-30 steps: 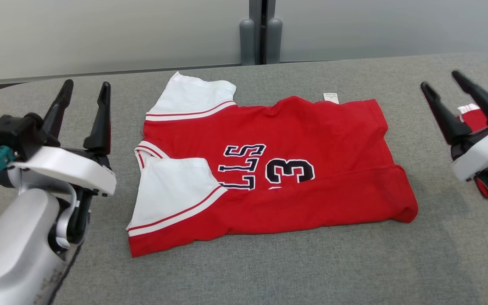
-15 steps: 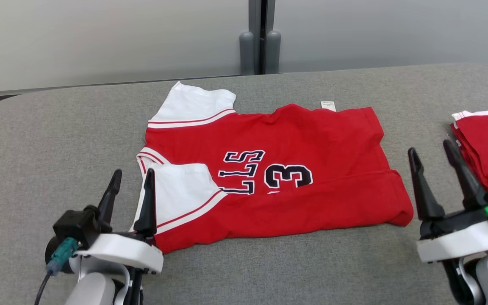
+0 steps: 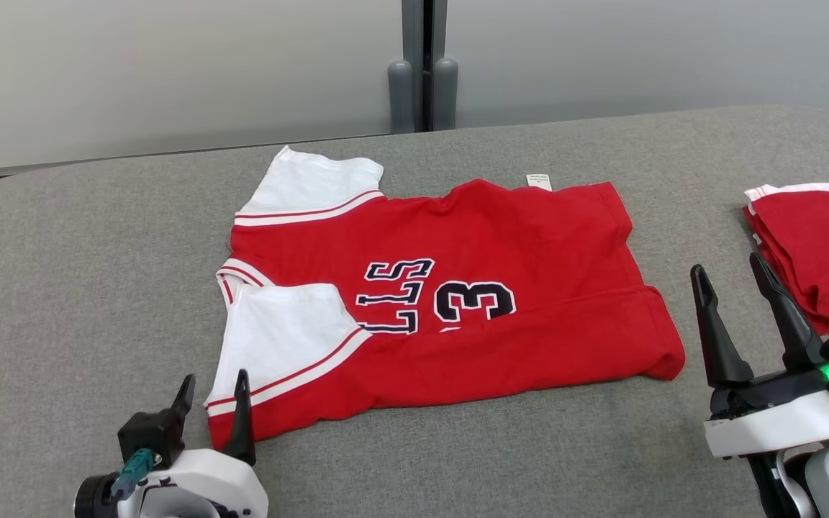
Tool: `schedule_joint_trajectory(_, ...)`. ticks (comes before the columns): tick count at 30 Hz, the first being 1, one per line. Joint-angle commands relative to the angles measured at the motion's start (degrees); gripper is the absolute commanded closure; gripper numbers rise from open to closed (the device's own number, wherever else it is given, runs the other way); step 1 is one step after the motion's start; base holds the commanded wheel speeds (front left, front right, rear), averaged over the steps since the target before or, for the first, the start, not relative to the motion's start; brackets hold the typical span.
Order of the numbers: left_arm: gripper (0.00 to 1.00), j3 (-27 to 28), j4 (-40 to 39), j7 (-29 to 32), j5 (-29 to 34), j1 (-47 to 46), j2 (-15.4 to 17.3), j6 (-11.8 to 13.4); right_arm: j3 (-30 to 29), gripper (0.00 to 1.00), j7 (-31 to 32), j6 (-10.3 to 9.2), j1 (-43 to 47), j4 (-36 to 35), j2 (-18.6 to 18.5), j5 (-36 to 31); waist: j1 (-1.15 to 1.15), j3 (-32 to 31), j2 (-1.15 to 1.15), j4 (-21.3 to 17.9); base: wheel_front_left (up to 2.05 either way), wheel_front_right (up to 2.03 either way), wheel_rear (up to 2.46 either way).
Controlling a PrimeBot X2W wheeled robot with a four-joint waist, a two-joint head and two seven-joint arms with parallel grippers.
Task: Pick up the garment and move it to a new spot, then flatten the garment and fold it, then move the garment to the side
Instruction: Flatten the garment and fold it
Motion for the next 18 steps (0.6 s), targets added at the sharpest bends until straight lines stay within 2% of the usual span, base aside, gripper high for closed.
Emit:
schedule_joint_trajectory(1, 0.00, 0.23, 2.17, -0.05, 0.85, -0.65, 0.13, 0.97, -0.01, 0.00, -0.28, -0.03, 0.41, -0.27, -0.02, 0.27, 0.00, 0.03, 0.00, -0.23, 0.00, 0.00, 0.00)
schedule_joint_trajectory(4, 0.00, 0.77, 6.76, -0.05, 0.64, -1.74, -0.04, 2.31, 0.18, 0.00, -0.28, -0.02, 0.66, -0.01, -0.02, 0.46, 0.00, 0.17, 0.00, -0.58, 0.00, 0.00, 0.00)
schedule_joint_trajectory(10, 0.00, 0.47, 14.30, 0.97, 0.45, -4.07, -0.03, 3.03, 0.76, 0.00, -0.29, -0.03, 0.60, 0.21, -0.11, 0.96, 0.00, 0.57, 0.00, -1.37, 0.00, 0.00, 0.00)
schedule_joint_trajectory(12, 0.00, -0.32, 16.73, 2.73, 0.45, -4.47, -0.05, 2.20, 0.55, 0.00, -0.29, -0.03, 0.63, 0.37, -0.10, 0.89, 0.00, 0.70, 0.00, -1.58, 0.00, 0.00, 0.00)
schedule_joint_trajectory(13, 0.06, -0.96, 17.90, 3.78, 0.56, -4.58, -0.10, 1.45, 0.42, 0.00, -0.29, -0.02, 0.65, 0.47, -0.13, 0.90, 0.00, 0.83, 0.00, -1.66, 0.00, 0.00, 0.00)
schedule_joint_trajectory(14, 0.56, -1.32, 18.78, 4.50, 0.57, -4.78, -0.07, 0.90, 0.27, 0.00, -0.29, -0.02, 0.70, 0.70, -0.19, 0.90, 0.00, 0.93, 0.00, -1.67, 0.00, 0.00, 0.00)
schedule_joint_trajectory(15, 1.00, -1.47, 19.24, 4.47, 0.44, -5.05, -0.19, 0.72, 0.09, 0.00, -0.29, -0.02, 0.82, 1.16, -0.23, 0.91, 0.00, 1.02, 0.00, -1.64, 0.00, 0.00, 0.00)
schedule_joint_trajectory(18, 1.00, -1.67, 19.80, 3.48, 0.46, -5.96, 0.25, 0.10, -0.47, 0.00, -0.29, -0.02, 1.09, 3.59, -0.07, 1.18, 0.00, 1.11, 0.00, -1.27, 0.00, 0.00, 0.00)
